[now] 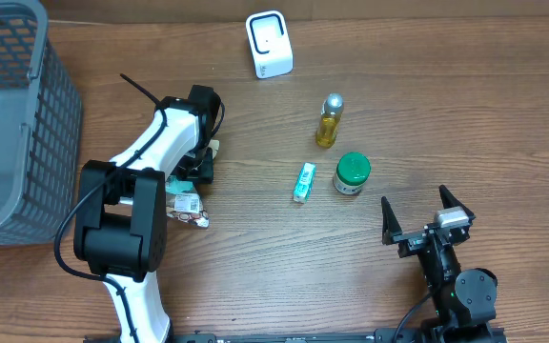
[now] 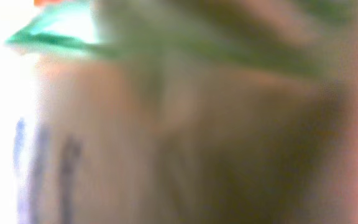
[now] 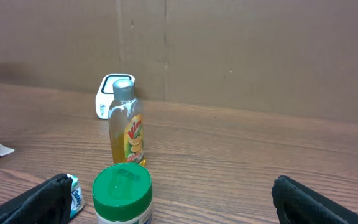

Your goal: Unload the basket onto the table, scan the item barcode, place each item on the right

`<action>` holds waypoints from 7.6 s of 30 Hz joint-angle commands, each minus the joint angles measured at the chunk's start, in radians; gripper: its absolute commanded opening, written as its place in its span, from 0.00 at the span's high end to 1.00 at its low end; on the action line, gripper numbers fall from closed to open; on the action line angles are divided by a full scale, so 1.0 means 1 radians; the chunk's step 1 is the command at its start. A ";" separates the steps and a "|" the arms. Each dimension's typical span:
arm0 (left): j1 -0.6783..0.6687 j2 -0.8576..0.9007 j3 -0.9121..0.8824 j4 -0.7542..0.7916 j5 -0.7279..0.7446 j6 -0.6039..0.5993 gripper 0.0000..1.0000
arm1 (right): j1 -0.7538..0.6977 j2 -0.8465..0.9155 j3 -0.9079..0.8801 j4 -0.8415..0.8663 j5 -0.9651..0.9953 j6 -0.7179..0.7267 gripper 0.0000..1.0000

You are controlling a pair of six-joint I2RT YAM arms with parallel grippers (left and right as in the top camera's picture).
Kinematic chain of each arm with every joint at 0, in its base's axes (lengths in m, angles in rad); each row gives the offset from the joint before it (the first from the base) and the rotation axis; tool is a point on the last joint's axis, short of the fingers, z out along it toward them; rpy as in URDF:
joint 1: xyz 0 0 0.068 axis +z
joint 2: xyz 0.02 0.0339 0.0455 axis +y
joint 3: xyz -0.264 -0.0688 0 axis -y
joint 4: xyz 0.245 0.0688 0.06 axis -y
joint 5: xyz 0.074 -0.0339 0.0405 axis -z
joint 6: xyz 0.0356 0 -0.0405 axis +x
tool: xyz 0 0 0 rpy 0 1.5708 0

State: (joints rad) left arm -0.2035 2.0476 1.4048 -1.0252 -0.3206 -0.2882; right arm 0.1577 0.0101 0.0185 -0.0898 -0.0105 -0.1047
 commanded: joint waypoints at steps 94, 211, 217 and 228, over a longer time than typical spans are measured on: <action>0.063 -0.015 0.385 -0.292 0.220 -0.029 0.66 | -0.001 -0.007 -0.010 0.006 0.006 0.003 0.00; -0.150 -0.019 0.397 -0.309 0.317 -0.146 0.31 | -0.001 -0.007 -0.010 0.006 0.006 0.003 0.00; -0.006 -0.023 0.397 -0.373 0.345 -0.036 0.30 | -0.001 -0.007 -0.010 0.006 0.006 0.003 0.00; 0.252 -0.425 0.397 -0.224 0.335 0.005 0.18 | -0.001 -0.007 -0.010 0.006 0.006 0.003 0.00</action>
State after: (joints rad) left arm -0.0586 1.7725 1.7828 -1.2610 0.0189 -0.3103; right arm 0.1577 0.0101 0.0185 -0.0898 -0.0105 -0.1051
